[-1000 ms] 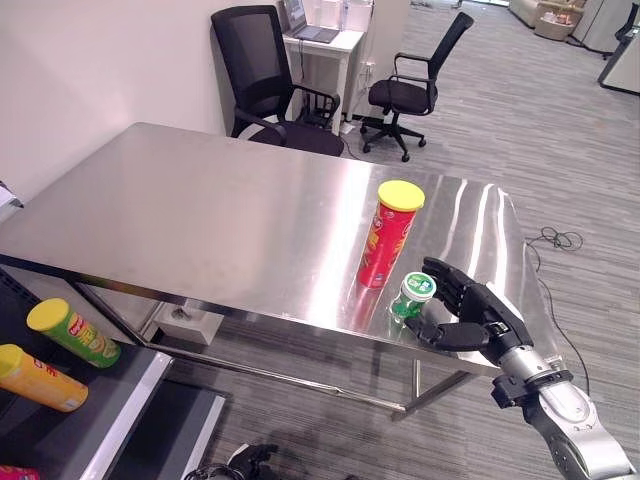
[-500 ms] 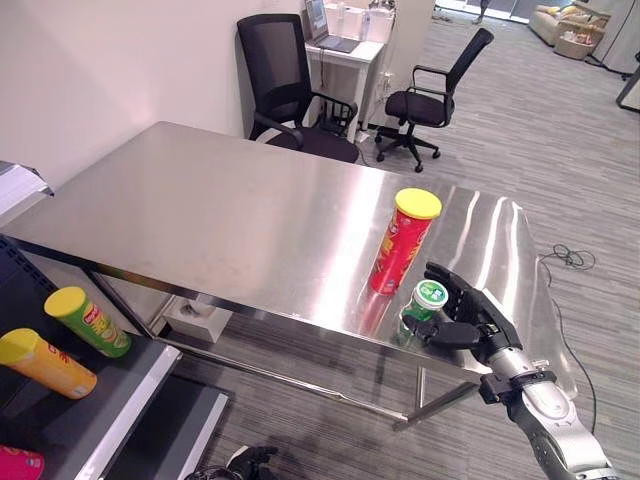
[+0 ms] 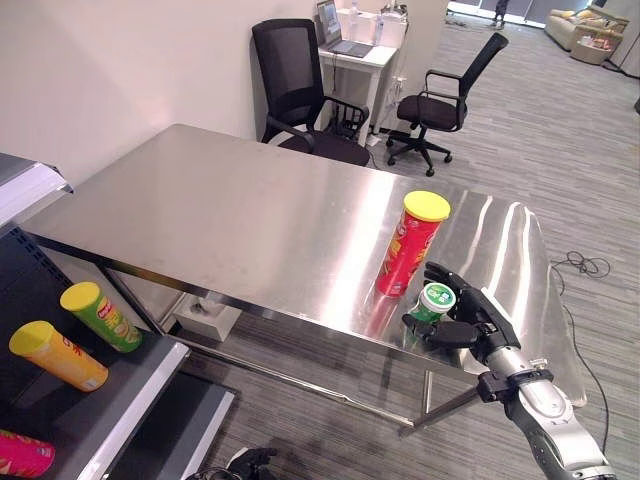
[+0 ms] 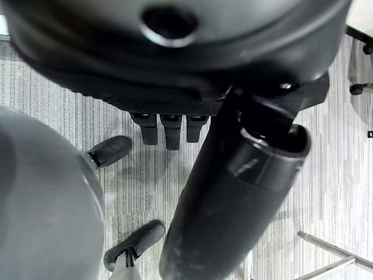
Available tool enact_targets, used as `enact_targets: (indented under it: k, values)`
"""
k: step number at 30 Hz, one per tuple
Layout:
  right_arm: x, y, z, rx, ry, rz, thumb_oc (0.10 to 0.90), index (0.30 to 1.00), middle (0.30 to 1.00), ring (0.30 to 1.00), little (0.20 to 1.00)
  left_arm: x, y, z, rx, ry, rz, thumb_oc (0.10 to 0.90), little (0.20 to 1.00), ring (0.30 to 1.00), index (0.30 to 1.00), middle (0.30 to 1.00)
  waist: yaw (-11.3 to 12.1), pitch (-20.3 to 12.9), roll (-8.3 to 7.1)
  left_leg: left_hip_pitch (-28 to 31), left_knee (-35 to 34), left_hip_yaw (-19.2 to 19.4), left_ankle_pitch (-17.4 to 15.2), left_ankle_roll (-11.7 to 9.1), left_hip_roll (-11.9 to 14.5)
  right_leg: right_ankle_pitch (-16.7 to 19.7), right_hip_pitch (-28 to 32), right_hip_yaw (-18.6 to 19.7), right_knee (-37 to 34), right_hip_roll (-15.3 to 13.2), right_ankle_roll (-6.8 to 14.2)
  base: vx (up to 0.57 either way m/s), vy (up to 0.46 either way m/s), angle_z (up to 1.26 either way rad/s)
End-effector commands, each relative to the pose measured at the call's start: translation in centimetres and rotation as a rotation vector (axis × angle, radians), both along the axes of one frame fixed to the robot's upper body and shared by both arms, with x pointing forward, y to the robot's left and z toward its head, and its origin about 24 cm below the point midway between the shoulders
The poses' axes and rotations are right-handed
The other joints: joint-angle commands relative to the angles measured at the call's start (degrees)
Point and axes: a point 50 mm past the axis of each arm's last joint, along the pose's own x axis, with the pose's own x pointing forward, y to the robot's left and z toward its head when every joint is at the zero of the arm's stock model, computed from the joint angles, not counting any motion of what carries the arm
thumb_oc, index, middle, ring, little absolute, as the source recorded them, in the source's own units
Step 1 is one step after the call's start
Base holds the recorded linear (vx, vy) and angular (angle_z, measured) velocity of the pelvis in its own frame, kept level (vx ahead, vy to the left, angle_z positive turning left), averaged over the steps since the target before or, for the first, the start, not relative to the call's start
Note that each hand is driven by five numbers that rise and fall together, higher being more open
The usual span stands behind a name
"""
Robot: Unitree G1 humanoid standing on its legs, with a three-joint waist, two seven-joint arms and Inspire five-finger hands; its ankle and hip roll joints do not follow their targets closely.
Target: Put the goods on the table back onto the shelves and tidy them up.
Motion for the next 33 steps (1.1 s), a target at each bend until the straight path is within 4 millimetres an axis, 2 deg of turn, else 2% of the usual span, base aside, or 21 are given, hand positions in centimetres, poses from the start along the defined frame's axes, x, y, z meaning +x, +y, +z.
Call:
enact_targets:
  k: [1, 2, 15, 23, 28, 32, 33]
  values:
    - [2.6, -1.0, 5.4, 0.014, -0.282, -0.08, 0.56, 0.54, 0.54, 0.54, 0.54, 2.4, -0.8, 0.6, -0.006, -0.055, -0.027, 0.8, 0.9, 0.9, 0.9, 0.9, 1.5, 0.2, -0.02, 4.1, 0.5, -2.0, -6.3, -0.4, -1.3, -5.4, 4.1, 1.0, 1.2, 1.7, 0.7, 0.0, 0.0, 0.0]
    - [2.6, -1.0, 5.4, 0.007, -0.283, -0.087, 0.4, 0.3, 0.3, 0.3, 0.3, 2.5, -0.8, 0.6, -0.008, -0.059, -0.028, 0.8, 0.9, 0.9, 0.9, 0.9, 1.5, 0.2, 0.01, 4.1, 0.5, -2.1, -6.3, -0.4, -1.3, -5.4, 4.1, 0.9, 1.2, 1.7, 0.7, 0.0, 0.0, 0.0]
    - [2.1, -1.5, 5.1, -0.031, -0.284, -0.129, 0.4, 0.3, 0.3, 0.3, 0.3, 2.5, -0.7, 0.6, 0.0, -0.065, -0.03, 0.8, 0.9, 0.9, 0.9, 0.9, 1.4, 0.2, 0.23, 4.6, 0.5, -2.1, -6.6, -0.4, -1.3, -5.6, 4.4, 0.8, 1.3, 1.7, 0.7, 0.0, -0.004, 0.02]
    - [1.5, -2.4, 5.6, -0.063, -0.312, -0.174, 0.4, 0.3, 0.3, 0.3, 0.3, 2.6, -0.7, 0.7, 0.0, -0.068, -0.035, 0.8, 0.9, 0.9, 0.9, 0.9, 0.7, 0.3, 0.45, 4.9, 0.5, -1.7, -6.8, -0.3, -1.3, -5.7, 4.4, 1.3, 1.5, 1.9, 0.7, 0.0, 0.0, 0.0]
    - [0.9, -2.8, 6.6, -0.091, -0.356, -0.192, 0.4, 0.3, 0.3, 0.3, 0.3, 2.8, -0.6, 0.7, 0.004, -0.076, -0.039, 0.8, 0.9, 0.9, 0.9, 0.9, 0.3, 0.4, 0.54, 5.0, 0.5, -1.5, -7.0, -0.3, -1.2, -5.7, 4.2, 1.6, 1.7, 2.0, 0.7, 0.0, -0.002, -0.01]
    - [-0.5, -2.1, 8.7, -0.094, -0.444, -0.092, 0.4, 0.3, 0.3, 0.3, 0.3, 3.0, -0.5, 0.8, -0.003, -0.087, -0.032, 0.8, 0.9, 0.9, 0.9, 0.9, -0.6, 0.6, 0.64, 5.0, 0.5, -1.2, -7.0, -0.4, -1.1, -5.7, 3.8, 2.0, 2.1, 2.3, 0.8, -0.01, -0.014, -0.08]
    - [-0.6, -2.1, 8.7, -0.094, -0.443, -0.092, 0.4, 0.3, 0.3, 0.3, 0.3, 3.0, -0.5, 0.8, -0.003, -0.086, -0.033, 0.8, 0.9, 0.9, 0.9, 0.9, -0.5, 0.6, 0.65, 5.0, 0.5, -1.2, -7.0, -0.4, -1.1, -5.7, 3.8, 2.0, 2.1, 2.3, 0.8, -0.01, -0.011, -0.09]
